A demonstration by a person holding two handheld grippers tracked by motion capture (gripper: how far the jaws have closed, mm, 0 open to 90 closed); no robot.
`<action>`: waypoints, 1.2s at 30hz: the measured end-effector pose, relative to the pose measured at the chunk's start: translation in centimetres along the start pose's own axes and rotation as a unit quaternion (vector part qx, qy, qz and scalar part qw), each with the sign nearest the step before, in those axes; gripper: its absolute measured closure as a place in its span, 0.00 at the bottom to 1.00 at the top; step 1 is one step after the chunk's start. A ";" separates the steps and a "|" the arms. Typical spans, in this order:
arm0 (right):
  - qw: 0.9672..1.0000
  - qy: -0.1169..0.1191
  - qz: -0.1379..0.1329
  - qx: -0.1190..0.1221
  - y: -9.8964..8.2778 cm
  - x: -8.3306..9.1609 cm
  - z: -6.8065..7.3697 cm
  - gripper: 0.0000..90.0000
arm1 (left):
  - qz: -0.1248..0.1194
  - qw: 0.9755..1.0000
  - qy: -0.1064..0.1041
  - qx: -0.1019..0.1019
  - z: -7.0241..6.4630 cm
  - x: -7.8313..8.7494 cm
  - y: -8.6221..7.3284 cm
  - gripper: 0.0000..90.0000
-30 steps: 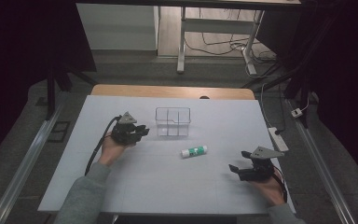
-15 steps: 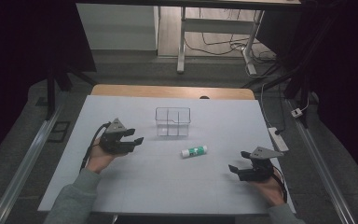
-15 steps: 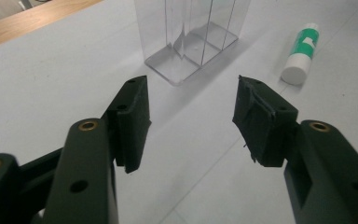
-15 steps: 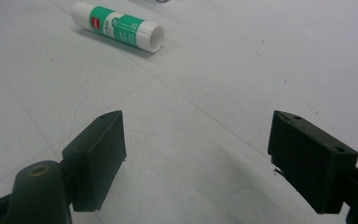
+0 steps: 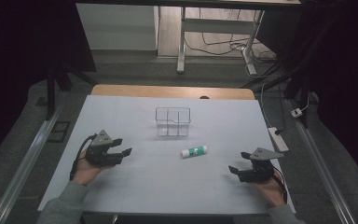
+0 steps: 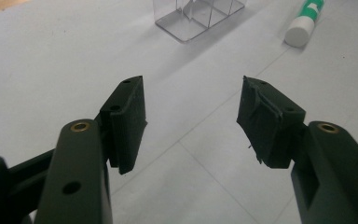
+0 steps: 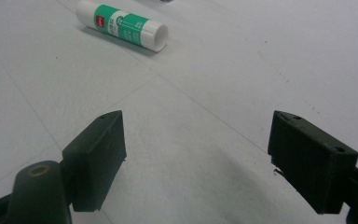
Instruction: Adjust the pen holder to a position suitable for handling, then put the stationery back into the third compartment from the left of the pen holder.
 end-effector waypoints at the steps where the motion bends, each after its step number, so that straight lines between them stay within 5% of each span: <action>1: 1.000 0.000 0.000 0.000 0.0 0.0 0.0 0.21 | 0.000 1.000 -0.001 0.001 -0.1 0.1 -0.1 0.46; 27: 1.000 0.001 0.004 0.013 -0.2 0.3 0.4 0.22 | 0.016 1.000 -0.018 -0.006 -1.4 0.2 -1.6 0.41; 36: 1.000 0.017 0.002 0.026 1.6 0.0 1.5 0.27 | 0.018 1.000 -0.017 -0.005 -1.4 0.2 -1.6 0.41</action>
Point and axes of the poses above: each handheld gripper's, and its own axes: x roughly backward along the jaws, y roughly out of its top, z roughly to its left, the point moved 5 cm from there along -x, roughly forward along the jaws, and after that the axes turned 14 degrees about -x, right-handed, at the moved point
